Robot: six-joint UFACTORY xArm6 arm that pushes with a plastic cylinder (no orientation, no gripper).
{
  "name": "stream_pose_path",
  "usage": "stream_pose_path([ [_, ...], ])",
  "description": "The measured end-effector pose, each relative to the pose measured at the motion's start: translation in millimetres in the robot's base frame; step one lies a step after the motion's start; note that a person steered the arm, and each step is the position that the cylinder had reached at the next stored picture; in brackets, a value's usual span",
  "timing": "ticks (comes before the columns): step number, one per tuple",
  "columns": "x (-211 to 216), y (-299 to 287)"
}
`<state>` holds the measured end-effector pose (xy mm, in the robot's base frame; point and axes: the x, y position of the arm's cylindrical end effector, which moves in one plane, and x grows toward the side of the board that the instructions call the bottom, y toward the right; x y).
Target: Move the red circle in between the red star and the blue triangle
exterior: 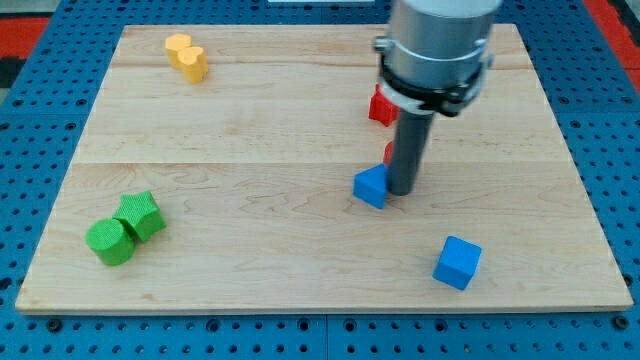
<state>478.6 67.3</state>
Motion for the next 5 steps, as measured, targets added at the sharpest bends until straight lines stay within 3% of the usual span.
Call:
stream_pose_path([
  [1,-7,-9],
  [4,-25,75],
  [5,-28,77],
])
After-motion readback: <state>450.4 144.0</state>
